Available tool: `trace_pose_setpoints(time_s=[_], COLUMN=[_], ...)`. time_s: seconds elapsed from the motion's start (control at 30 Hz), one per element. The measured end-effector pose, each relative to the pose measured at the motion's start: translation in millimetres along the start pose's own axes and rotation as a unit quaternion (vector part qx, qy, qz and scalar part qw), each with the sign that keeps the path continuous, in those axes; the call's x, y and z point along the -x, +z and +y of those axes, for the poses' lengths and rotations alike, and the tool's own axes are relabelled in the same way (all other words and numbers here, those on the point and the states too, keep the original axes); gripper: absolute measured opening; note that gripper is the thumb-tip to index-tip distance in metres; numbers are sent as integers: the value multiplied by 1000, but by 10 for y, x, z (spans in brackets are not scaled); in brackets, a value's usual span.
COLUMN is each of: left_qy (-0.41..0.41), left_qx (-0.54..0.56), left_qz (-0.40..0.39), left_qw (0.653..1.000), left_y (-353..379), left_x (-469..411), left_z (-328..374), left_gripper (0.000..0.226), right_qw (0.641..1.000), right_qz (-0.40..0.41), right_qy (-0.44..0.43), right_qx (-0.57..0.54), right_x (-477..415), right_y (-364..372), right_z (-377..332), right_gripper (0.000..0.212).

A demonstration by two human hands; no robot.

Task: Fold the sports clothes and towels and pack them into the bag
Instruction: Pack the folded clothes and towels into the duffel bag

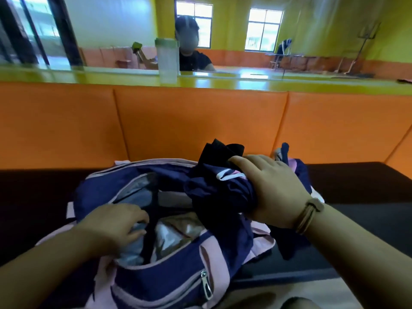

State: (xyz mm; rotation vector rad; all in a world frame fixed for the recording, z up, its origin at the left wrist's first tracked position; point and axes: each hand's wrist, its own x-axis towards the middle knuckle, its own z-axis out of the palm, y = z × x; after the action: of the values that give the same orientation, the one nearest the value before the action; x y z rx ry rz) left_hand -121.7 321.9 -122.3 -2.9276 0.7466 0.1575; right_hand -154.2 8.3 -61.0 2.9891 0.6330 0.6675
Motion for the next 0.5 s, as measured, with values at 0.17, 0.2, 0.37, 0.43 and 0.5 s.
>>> trace_pose_setpoints(time_s=[0.17, 0.2, 0.37, 0.43, 0.5], left_qy=[-45, -54, -124, -137, -142], left_qx=[-95, -107, -133, -132, -117], left_qz=[2, 5, 6, 5, -17], left_qw=[995, 993, 983, 982, 983], left_y=[-5, -13, -58, -84, -138], left_x=[180, 195, 233, 227, 210], left_z=[-417, -483, -634, -673, -708], left_gripper=[50, 53, 71, 77, 81], right_qw=[995, 992, 969, 958, 942], right_qz=[-31, -37, -82, -91, -104], right_qy=[-91, -116, -231, -272, -316], right_qx=[18, 27, 35, 27, 31], right_x=[-227, -263, -460, -520, -632], right_y=[186, 220, 323, 309, 281], right_z=[-364, -410, -597, -644, -711], right_gripper=[84, 83, 82, 86, 93])
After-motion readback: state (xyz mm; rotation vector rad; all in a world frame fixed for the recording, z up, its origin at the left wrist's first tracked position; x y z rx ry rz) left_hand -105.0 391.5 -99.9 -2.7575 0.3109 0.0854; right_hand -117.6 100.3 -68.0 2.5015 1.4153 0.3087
